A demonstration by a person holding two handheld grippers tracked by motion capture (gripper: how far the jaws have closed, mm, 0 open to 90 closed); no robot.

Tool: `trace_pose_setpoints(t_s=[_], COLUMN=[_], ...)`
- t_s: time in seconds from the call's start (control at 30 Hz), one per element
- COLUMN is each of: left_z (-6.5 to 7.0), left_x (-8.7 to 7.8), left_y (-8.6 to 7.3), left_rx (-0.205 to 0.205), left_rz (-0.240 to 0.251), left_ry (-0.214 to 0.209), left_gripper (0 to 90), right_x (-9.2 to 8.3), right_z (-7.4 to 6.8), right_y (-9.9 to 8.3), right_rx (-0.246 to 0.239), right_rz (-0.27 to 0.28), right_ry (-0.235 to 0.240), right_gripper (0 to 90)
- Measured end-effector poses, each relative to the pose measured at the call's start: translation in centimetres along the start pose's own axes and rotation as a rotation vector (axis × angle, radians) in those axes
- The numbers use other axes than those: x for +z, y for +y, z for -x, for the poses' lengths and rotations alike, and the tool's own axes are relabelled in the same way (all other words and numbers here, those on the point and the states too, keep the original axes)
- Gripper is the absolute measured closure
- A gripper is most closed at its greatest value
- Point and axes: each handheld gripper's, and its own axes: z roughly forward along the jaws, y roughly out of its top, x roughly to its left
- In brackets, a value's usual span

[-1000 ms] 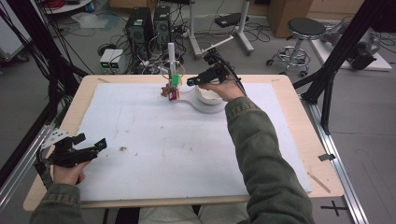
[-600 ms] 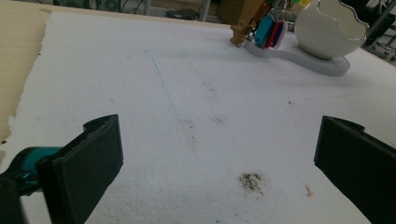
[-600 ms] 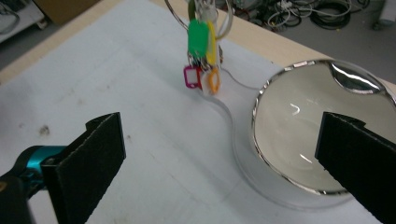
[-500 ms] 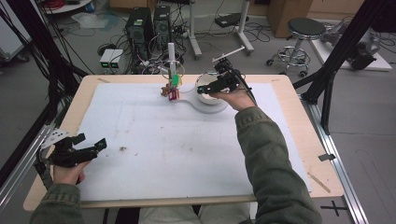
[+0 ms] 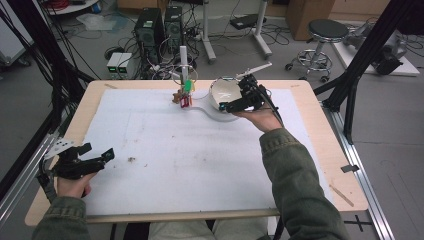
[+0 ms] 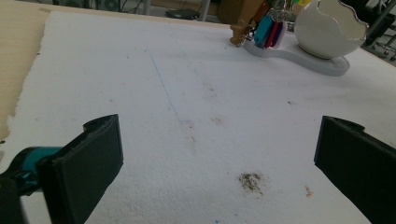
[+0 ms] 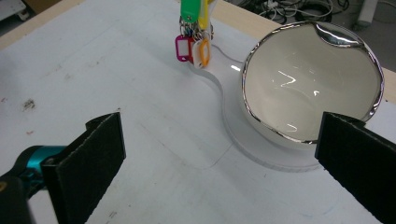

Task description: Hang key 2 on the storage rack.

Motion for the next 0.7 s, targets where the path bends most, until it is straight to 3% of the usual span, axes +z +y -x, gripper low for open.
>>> trace_pose_setpoints(t_s=[0.37,0.7], left_z=[0.0,0.1], left_x=[-0.1,-0.1], left_y=[0.0,0.0], left_rx=[-0.001,0.000], left_rz=[-0.001,-0.003], left_ry=[0.002,0.004], left_gripper=[1.7,1.7], right_x=[-1.5,-2.4], right_z=[0.0,1.1], right_y=[-3.1,-6.6], right_rx=[0.027,0.069], right_rz=[0.053,0.118], right_ry=[-0.022,-0.029], right_gripper=[0.8,0.8])
